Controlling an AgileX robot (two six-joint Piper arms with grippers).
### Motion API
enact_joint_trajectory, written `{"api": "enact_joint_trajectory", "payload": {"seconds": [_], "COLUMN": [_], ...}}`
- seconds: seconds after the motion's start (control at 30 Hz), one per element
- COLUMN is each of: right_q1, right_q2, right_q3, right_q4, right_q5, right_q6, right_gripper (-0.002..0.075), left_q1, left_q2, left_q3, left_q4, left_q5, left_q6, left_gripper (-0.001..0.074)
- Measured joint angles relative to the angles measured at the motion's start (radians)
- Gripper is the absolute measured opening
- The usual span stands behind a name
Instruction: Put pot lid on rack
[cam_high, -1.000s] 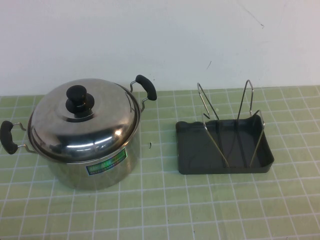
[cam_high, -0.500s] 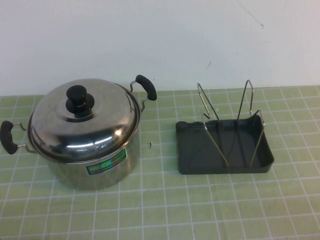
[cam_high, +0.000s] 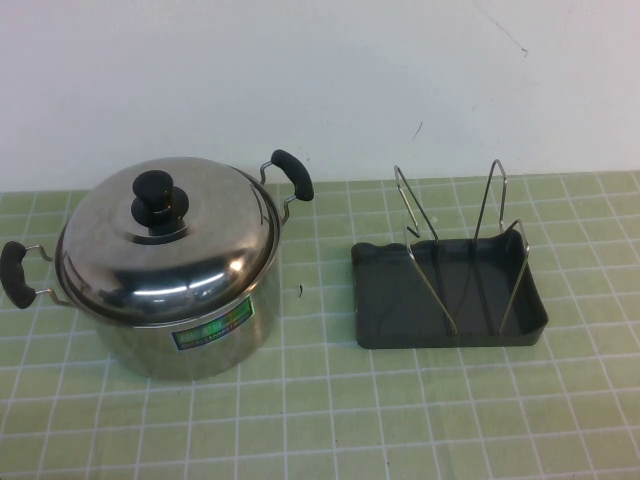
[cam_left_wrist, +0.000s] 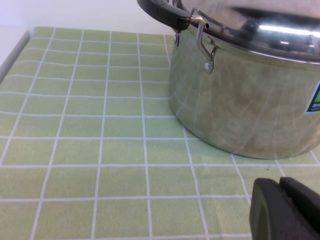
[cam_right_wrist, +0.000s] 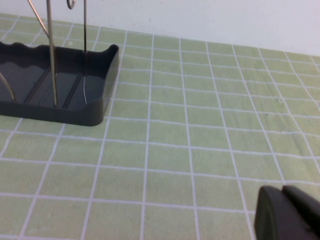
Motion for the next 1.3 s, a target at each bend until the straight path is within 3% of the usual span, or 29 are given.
{"api": "enact_joint_trajectory", "payload": {"seconds": [1.3], "right_q1": [0.0], "right_q2": [0.0], "right_q3": [0.002], "right_q4": [-0.008], "right_q5": [-0.029], "right_q6": [0.0], "right_gripper": [-0.0001], "left_q1": [-0.036], "left_q2": [0.0], "left_q3": [0.004], "left_q4": [0.021], "left_q5": [-0.049], "left_q6": [0.035], "left_gripper": [-0.0002]}}
